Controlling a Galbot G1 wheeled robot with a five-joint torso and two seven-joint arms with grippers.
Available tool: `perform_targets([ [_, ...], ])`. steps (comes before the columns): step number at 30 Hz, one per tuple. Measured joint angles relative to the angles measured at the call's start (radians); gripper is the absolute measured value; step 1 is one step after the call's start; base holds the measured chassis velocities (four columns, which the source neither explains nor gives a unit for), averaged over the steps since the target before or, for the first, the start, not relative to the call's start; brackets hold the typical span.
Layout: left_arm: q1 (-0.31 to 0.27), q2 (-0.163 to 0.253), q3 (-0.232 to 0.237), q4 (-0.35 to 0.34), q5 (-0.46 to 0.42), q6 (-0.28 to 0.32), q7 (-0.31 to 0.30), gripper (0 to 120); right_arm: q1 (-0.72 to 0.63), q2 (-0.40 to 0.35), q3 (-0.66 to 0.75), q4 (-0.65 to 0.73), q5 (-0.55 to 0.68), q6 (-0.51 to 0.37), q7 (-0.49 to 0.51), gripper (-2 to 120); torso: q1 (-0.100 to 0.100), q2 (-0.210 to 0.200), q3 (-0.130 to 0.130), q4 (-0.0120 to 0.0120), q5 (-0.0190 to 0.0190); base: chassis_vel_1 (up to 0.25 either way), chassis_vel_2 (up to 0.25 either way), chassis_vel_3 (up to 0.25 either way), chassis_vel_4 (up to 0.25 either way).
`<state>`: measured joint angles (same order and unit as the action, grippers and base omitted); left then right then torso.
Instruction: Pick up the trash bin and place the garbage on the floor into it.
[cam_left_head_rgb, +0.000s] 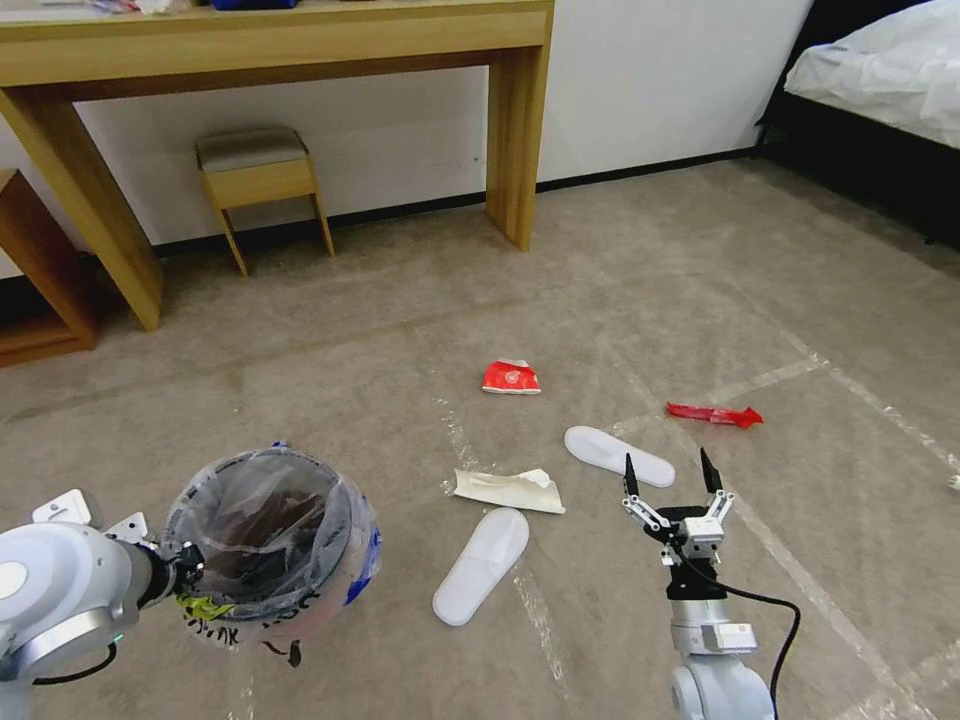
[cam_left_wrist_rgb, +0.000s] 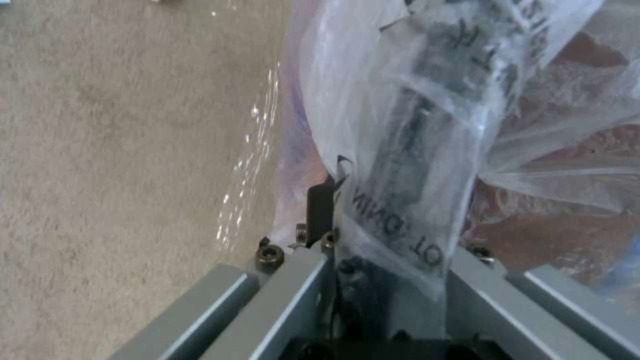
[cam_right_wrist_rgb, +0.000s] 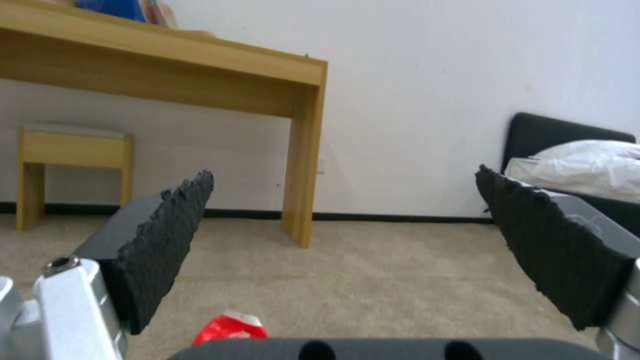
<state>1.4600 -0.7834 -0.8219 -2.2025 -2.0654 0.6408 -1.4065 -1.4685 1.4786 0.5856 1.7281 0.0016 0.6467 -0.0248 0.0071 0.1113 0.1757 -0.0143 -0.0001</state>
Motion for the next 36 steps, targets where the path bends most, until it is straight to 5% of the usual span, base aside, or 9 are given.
perform_targets([
  [11, -0.007, 0.005, -0.003, 0.004, -0.008, -0.004, -0.004, 0, 0.017, -0.039, -0.005, 0.015, 0.011, -0.024, 0.028, 100, 0.000, 0.000, 0.000, 0.0001, 0.0000, -0.014, 0.017, 0.012, -0.015],
  [23, -0.047, 0.020, 0.025, 0.031, -0.017, -0.005, 0.002, 0, 0.070, -0.191, -0.098, 0.038, 0.143, -0.152, 0.024, 100, 0.000, 0.000, 0.000, -0.0002, 0.0001, 0.000, 0.000, 0.000, 0.000],
  [25, -0.039, 0.016, 0.018, 0.031, -0.016, -0.005, 0.003, 0, 0.136, -0.355, -0.221, 0.030, 0.346, -0.264, 0.042, 100, 0.000, 0.000, 0.000, 0.0003, 0.0000, 0.000, 0.000, 0.000, 0.000],
  [28, -0.035, 0.011, 0.016, 0.024, -0.014, -0.007, 0.003, 0, 0.190, -0.452, -0.326, 0.023, 0.493, -0.329, 0.062, 100, 0.000, 0.000, 0.000, 0.0002, 0.0001, 0.000, 0.000, 0.000, 0.000],
  [36, -0.026, 0.005, 0.018, 0.022, 0.003, -0.012, 0.001, 0, 0.390, -0.544, -0.618, 0.067, 0.849, -0.512, 0.193, 100, 0.000, 0.000, 0.000, 0.0002, 0.0000, 0.000, 0.000, 0.000, 0.000],
])
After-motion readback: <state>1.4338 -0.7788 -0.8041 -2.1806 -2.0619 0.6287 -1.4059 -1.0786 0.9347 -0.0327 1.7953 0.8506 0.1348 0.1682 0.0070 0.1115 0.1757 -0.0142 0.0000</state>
